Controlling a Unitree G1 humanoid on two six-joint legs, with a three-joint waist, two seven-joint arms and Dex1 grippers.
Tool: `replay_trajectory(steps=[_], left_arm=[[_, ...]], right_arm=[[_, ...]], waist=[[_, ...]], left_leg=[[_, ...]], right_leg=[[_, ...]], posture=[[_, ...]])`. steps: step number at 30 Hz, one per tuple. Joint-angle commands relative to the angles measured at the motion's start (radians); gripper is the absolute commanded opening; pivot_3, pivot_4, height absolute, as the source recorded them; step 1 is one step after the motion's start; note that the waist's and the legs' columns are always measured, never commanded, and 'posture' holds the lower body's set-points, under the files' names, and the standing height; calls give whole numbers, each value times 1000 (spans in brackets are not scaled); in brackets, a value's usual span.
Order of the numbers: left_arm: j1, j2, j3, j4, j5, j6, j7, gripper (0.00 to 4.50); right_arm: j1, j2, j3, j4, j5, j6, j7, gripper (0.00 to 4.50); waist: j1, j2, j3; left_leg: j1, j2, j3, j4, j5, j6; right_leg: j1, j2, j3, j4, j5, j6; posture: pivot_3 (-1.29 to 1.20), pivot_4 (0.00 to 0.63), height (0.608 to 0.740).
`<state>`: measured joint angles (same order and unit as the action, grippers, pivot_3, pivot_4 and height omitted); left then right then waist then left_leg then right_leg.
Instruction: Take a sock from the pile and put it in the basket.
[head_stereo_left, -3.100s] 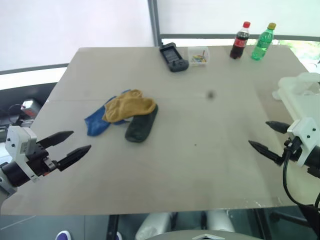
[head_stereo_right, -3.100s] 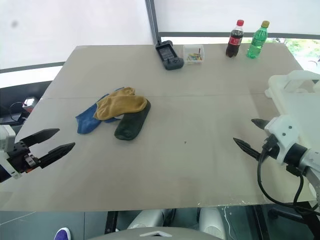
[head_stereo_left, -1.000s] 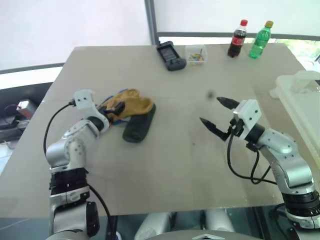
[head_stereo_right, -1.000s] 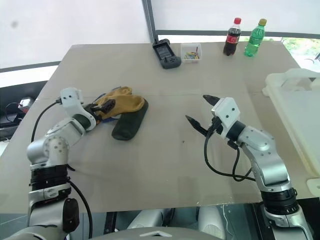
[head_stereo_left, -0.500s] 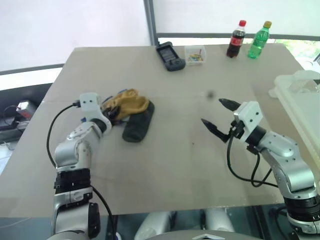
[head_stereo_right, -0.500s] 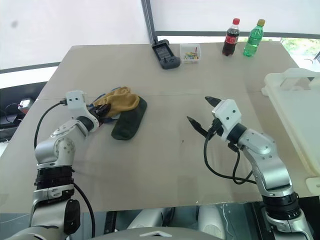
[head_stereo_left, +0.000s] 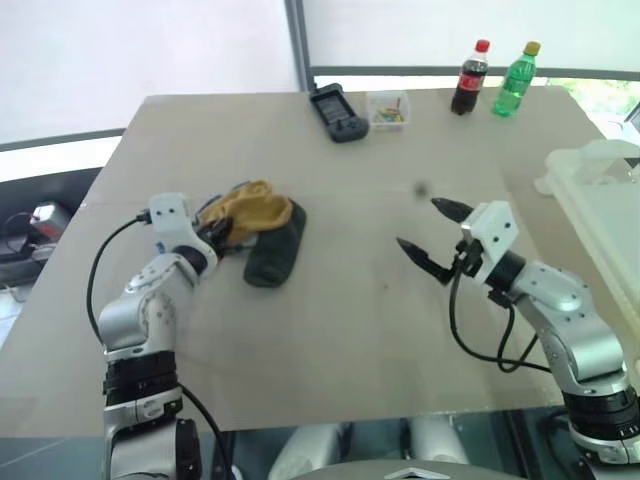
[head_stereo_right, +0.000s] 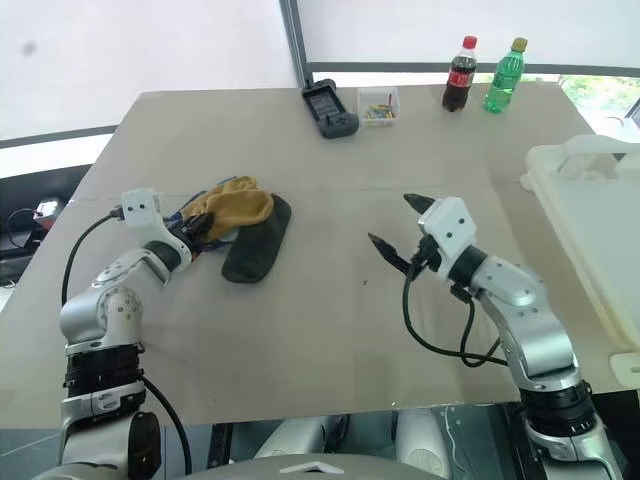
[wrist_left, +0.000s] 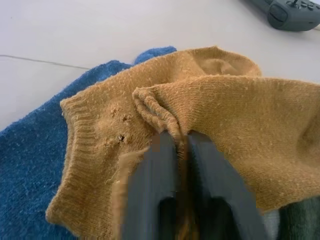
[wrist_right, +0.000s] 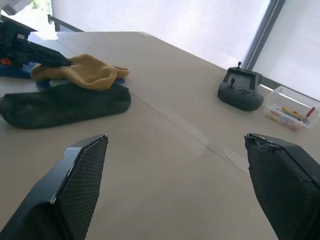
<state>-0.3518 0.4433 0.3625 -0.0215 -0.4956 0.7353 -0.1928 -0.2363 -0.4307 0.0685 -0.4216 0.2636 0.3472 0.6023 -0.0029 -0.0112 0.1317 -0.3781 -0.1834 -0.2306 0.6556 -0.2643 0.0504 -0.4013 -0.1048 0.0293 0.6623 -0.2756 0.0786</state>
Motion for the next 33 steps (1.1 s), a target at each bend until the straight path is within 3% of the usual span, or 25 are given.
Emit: replay_trajectory(steps=[1,3,15,18,22,24,33], left_arm=[[6,6,9,-63,2,-14,-4,2337],[16,9,4,-81,14,-23,0,3247],[24,1,-4,-85,48,-8,24,3247],[23,0,-5,-70,52,-4,28,2563],[29,-5,6,-79,29,6,17,653],[35,-11,20,-95,4,16,9,45],[178,-16,175,-344,-279,206,-21,45]], right_arm=[[-39,32,21,9,14,15,-11,4500],[-56,53,35,25,14,25,-15,4500],[-69,63,49,45,1,12,-1,4500],[-65,62,47,42,-1,12,-1,4500],[-58,61,44,35,-2,12,-5,4500],[-56,60,43,34,-3,12,-6,4500],[-53,57,45,41,0,6,4,4500]], waist=[[-4,0,0],[-6,-1,0],[-8,-1,0],[-8,-1,0],[-8,-1,0],[-8,-1,0],[-12,-1,0]], left_leg=[[0,0,0,0,0,0],[0,0,0,0,0,0],[0,0,0,0,0,0],[0,0,0,0,0,0],[0,0,0,0,0,0],[0,0,0,0,0,0],[0,1,2,-1,0,0]], right_leg=[[0,0,0,0,0,0],[0,0,0,0,0,0],[0,0,0,0,0,0],[-1,0,0,0,0,0],[-1,0,0,0,0,0],[-1,0,0,0,0,0],[-2,1,2,0,0,0]], posture=[[0,150,740],[0,150,740],[0,150,740],[0,150,740],[0,150,740],[0,150,740],[0,150,740]])
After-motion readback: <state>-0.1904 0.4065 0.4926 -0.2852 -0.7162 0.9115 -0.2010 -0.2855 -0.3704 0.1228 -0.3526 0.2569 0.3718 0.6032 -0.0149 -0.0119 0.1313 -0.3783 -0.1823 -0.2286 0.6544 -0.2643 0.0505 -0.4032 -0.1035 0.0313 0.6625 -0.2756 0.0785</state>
